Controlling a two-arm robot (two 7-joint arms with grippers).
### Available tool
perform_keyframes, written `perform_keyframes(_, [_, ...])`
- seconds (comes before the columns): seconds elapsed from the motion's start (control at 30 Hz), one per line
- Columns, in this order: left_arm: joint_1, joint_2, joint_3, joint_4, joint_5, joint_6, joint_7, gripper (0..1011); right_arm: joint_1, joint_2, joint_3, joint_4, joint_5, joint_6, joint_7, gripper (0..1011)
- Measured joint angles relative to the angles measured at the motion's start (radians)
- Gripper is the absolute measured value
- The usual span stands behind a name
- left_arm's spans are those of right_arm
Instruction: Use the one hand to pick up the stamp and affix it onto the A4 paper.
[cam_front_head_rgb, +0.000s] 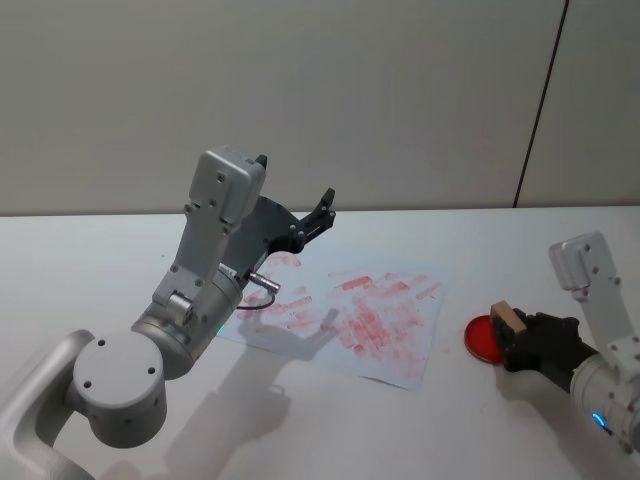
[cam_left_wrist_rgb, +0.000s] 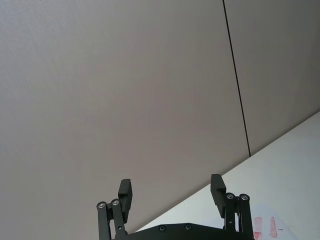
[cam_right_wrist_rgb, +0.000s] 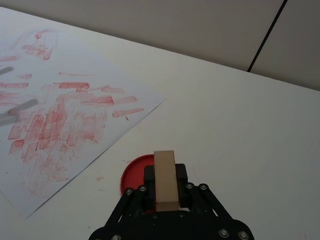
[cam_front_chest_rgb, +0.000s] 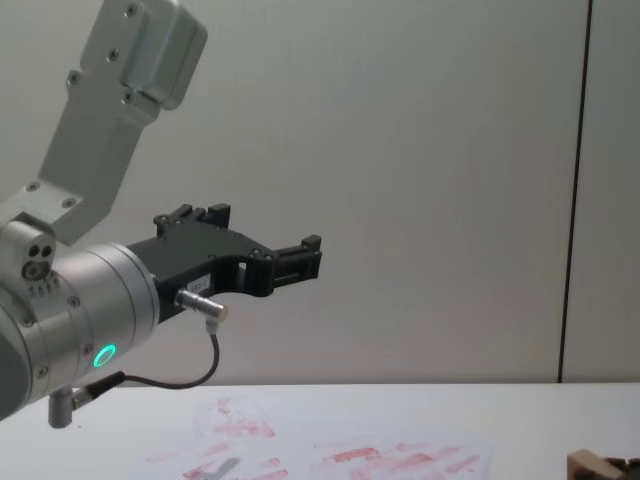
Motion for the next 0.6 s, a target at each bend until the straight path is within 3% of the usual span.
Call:
perform_keyframes(0.1, [0.000, 0.000, 0.000, 0.000, 0.000, 0.000, 0.000, 1001, 0.002, -0.001, -0.001, 0.005, -0.004, -0.001, 0.002, 297])
perform_keyframes(0.13, [0.000, 0.000, 0.000, 0.000, 0.000, 0.000, 0.000, 1001, 0.002, -0.001, -0.001, 0.006, -0.005, -0.002, 0.002, 362])
perform_keyframes(0.23, [0.000, 0.000, 0.000, 0.000, 0.000, 0.000, 0.000, 1001, 0.003, -0.002, -0.002, 0.009, -0.008, -0.002, 0.003, 405])
perform_keyframes(0.6, [0.000, 0.000, 0.000, 0.000, 0.000, 0.000, 0.000, 1001, 0.005, -0.003, -0.003, 0.016, -0.015, -0.004, 0.005, 760])
